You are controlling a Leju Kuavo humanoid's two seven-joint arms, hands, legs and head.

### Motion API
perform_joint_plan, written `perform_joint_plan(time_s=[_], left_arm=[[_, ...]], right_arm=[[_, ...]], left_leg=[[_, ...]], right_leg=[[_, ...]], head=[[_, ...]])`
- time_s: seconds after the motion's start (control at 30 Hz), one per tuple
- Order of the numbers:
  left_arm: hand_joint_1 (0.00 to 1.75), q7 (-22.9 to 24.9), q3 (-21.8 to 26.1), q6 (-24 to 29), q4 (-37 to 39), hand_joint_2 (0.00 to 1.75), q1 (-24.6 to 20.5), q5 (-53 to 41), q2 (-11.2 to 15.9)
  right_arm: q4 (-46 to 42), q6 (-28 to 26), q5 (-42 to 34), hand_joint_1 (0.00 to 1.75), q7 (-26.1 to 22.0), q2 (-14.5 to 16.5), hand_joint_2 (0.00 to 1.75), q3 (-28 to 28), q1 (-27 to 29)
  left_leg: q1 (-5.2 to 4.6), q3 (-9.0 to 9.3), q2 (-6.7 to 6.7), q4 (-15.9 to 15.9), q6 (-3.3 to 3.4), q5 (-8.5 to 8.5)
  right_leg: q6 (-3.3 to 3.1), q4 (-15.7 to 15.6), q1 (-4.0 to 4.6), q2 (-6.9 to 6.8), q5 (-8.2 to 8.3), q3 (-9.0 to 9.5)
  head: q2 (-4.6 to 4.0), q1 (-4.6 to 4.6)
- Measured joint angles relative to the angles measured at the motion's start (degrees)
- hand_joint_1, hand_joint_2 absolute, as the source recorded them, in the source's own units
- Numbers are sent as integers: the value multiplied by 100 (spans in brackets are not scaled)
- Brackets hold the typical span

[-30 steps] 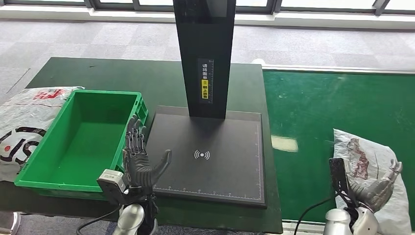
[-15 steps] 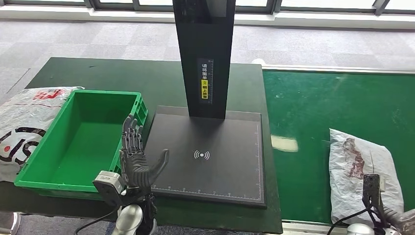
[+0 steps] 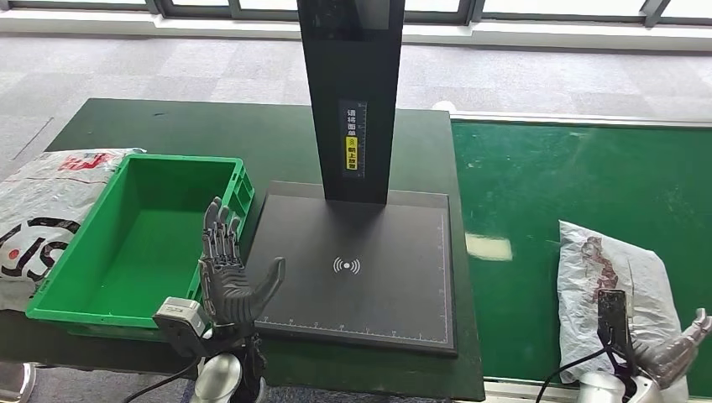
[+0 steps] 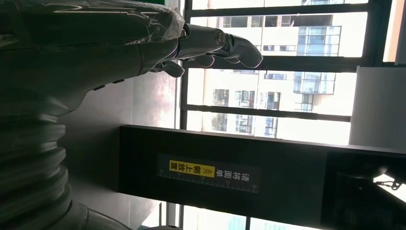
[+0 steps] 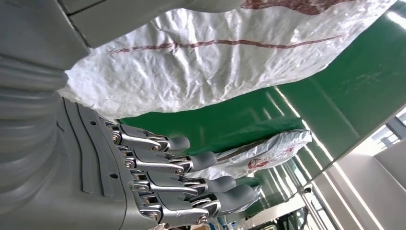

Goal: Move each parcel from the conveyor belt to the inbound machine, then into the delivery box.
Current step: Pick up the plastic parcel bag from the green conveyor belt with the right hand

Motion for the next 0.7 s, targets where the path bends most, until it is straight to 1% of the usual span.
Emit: perform_joint_plan(time_s=[0.3, 0.47, 0.7], left_arm=[[0, 0, 0, -5, 1, 175, 0, -6, 0], [0, 0, 0, -14, 3, 175, 0, -9, 0], [0, 0, 0, -35, 8, 175, -1, -7, 0]], right_arm=[[161, 0, 54, 0, -45, -2, 175, 181, -95], [104, -1, 243, 0, 152, 13, 175, 413, -136], [93, -1, 492, 0, 574, 10, 175, 608, -133]], left_leg=[[0, -5, -3, 0, 0, 0], [0, -2, -4, 0, 0, 0], [0, 1, -3, 0, 0, 0]], right_leg=[[0, 0, 0, -4, 0, 1], [0, -1, 0, -4, 0, 2], [0, 0, 0, -3, 0, 1]], head=[[0, 0], [0, 0], [0, 0]])
